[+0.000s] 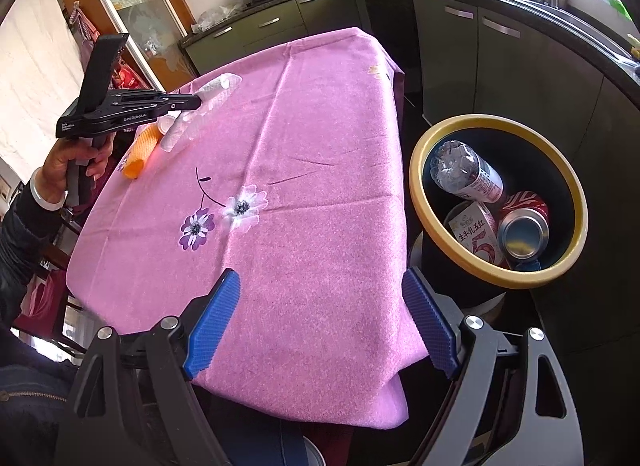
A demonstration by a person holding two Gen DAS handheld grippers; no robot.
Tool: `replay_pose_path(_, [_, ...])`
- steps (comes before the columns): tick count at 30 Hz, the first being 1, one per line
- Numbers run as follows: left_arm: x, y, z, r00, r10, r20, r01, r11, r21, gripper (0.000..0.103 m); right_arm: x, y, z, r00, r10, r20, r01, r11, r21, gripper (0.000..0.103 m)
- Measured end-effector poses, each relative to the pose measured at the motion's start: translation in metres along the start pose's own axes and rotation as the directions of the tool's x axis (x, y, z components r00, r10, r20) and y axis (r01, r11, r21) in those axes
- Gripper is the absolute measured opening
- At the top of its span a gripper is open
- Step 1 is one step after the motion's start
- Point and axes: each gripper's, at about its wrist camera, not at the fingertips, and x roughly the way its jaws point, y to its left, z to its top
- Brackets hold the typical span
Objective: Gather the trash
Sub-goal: 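Carry the tissue over the bin and open the left gripper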
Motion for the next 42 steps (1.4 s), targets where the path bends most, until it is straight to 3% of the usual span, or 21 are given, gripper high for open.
replay_pose_path(11, [-0.019, -0.093, 0.051, 0.992, -0.111, 0.058, 0.101, 0.982, 0.157, 0.003, -0.030, -0.012, -0.034, 0.999, 0.007, 0.033, -0.008, 0.999, 0.039, 0.084])
replay_pose_path(19, [0.001, -0.200, 0.106, 0.968, -0.245, 0.046, 0.218, 0.922, 0.320, 0.003, -0.053, -0.032, -0.063, 0.998, 0.005, 0.064, -0.011, 0.996, 0.091, 0.084])
replay_pose_path(22, [0.023, -0.236, 0.126, 0.961, -0.274, 0.019, 0.250, 0.900, 0.357, 0.003, -0.058, -0.043, -0.071, 0.998, -0.004, 0.068, -0.005, 0.992, 0.125, 0.084])
replay_pose_path(26, [0.066, -0.268, 0.147, 0.959, -0.282, -0.025, 0.272, 0.893, 0.358, 0.004, -0.064, -0.056, -0.082, 0.997, -0.012, 0.071, 0.001, 0.987, 0.162, 0.084])
replay_pose_path(35, [0.149, -0.297, 0.160, 0.967, -0.236, -0.098, 0.254, 0.922, 0.293, 0.005, -0.065, -0.066, -0.087, 0.997, -0.017, 0.072, 0.002, 0.979, 0.202, 0.085])
replay_pose_path(37, [0.159, -0.297, 0.157, 0.969, -0.217, -0.118, 0.242, 0.927, 0.285, 0.015, -0.064, -0.066, -0.086, 0.998, -0.016, 0.067, 0.003, 0.980, 0.200, 0.085])
replay_pose_path(39, [0.155, -0.292, 0.151, 0.966, -0.227, -0.119, 0.252, 0.930, 0.269, 0.034, -0.063, -0.063, -0.085, 0.998, -0.011, 0.065, -0.002, 0.982, 0.189, 0.085])
replay_pose_path(42, [0.128, -0.277, 0.139, 0.968, -0.237, -0.078, 0.249, 0.930, 0.271, 0.047, -0.062, -0.059, -0.085, 0.998, -0.002, 0.064, -0.009, 0.984, 0.178, 0.085])
